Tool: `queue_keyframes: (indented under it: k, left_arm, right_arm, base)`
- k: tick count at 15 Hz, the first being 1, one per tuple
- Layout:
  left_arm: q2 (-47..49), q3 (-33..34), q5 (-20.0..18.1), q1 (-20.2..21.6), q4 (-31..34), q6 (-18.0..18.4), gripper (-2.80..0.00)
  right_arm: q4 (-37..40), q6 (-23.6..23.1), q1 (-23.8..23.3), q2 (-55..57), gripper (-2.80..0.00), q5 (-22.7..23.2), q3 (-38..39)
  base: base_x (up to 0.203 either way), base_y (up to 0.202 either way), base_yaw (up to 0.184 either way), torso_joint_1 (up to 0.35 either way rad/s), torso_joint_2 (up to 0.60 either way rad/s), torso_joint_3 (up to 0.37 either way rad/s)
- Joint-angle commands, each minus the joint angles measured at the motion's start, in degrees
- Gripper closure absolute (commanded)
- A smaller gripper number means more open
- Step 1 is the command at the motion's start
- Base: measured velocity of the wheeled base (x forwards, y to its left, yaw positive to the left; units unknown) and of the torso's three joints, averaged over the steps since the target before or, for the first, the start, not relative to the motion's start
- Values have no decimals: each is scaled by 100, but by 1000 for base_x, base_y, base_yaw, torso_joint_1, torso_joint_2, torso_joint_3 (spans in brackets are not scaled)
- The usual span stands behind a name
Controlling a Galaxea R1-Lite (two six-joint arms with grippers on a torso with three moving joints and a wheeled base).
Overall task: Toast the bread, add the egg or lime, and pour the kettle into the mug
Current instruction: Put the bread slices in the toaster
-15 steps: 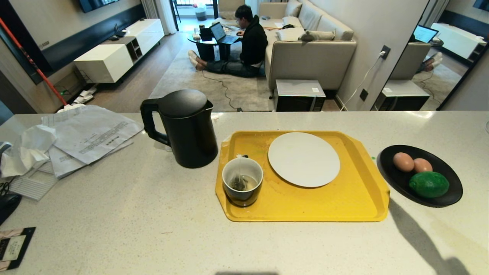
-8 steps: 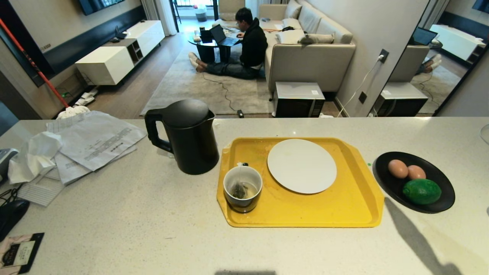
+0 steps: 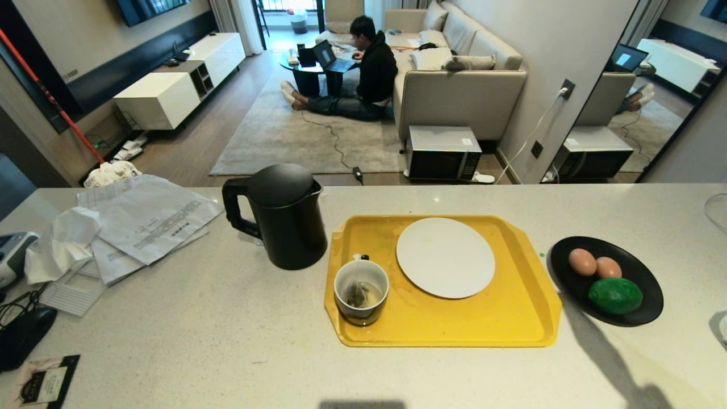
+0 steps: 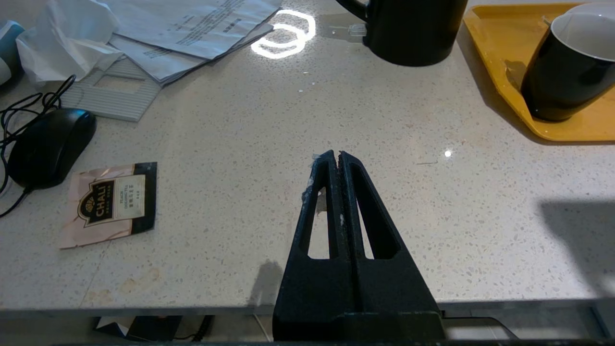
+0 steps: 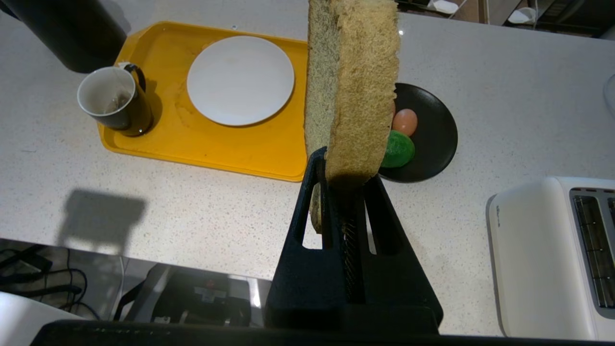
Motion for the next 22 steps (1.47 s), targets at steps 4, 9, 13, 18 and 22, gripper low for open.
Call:
queue_keyframes:
  k: [4, 9, 13, 18, 22]
  left_arm:
    - [-4, 0, 3, 2, 0, -2, 0]
    - [-4, 0, 4, 2, 0, -2, 0]
    - [-4, 0, 4, 2, 0, -2, 0]
    - [-4, 0, -5, 2, 0, -2, 0]
    - [-4, 0, -2, 2, 0, -1, 0]
  right_arm:
    - [22, -7, -6, 84, 0, -2, -5]
    - [22, -1, 17, 111, 0, -184, 12]
    - [22, 8, 106, 119, 0, -265, 39]
    - [31, 8, 106, 128, 0, -230, 76]
    - [31, 8, 106, 128, 0, -274, 100]
  base:
    - [0, 0, 0, 171, -315, -150]
    - [0, 0, 0, 126, -237, -107]
    - [0, 0, 0, 21, -42, -19]
    - [0, 0, 0, 0, 0, 0]
    - [0, 0, 0, 0, 0, 0]
